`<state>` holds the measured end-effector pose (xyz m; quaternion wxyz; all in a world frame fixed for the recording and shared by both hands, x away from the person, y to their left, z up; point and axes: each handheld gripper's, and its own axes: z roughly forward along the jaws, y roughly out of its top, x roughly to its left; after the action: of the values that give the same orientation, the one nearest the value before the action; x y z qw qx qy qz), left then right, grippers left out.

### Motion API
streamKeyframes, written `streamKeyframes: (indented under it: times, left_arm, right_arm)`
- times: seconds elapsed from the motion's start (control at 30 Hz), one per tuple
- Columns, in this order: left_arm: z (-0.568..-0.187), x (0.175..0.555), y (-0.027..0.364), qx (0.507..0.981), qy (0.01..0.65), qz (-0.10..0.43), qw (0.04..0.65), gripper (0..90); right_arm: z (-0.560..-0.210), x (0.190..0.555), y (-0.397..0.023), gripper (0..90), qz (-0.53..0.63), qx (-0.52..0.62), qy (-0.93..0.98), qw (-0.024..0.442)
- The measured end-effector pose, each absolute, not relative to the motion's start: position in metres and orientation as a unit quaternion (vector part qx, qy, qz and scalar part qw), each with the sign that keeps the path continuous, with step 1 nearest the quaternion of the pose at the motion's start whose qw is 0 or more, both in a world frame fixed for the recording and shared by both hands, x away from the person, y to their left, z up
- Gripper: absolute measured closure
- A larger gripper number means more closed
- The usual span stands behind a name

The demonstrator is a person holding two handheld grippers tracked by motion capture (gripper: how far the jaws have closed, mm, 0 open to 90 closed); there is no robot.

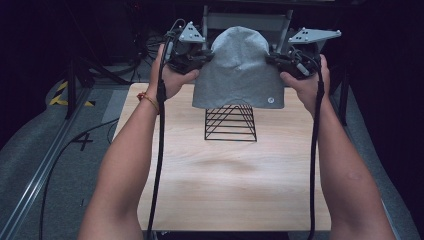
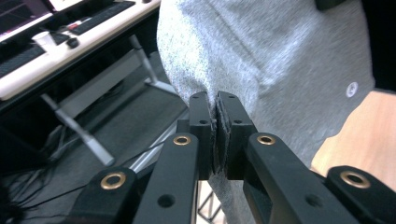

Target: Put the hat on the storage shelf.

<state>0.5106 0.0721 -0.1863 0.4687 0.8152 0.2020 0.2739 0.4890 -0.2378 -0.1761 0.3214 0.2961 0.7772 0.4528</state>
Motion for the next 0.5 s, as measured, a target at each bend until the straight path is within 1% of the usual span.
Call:
streamKeyframes:
  times: [0.1, 0.13, 0.2, 0.5]
  left_arm:
    - [-0.19, 0.519, 0.07, 0.811, 0.211, 0.276, 0.47, 85.6]
    - [-0.191, 0.522, 0.07, 0.812, 0.214, 0.268, 0.472, 85.6]
    - [-0.191, 0.527, 0.068, 0.81, 0.221, 0.267, 0.472, 85.7]
    - [-0.194, 0.542, 0.063, 0.811, 0.224, 0.265, 0.471, 85.6]
  right_arm:
    - [-0.181, 0.497, -0.238, 85.2, 0.451, 0.3, 0.777, 0.321]
    - [-0.182, 0.5, -0.238, 85.3, 0.45, 0.302, 0.777, 0.32]
    - [-0.184, 0.506, -0.239, 85.2, 0.451, 0.308, 0.775, 0.317]
    - [-0.19, 0.521, -0.246, 85.3, 0.452, 0.318, 0.773, 0.313]
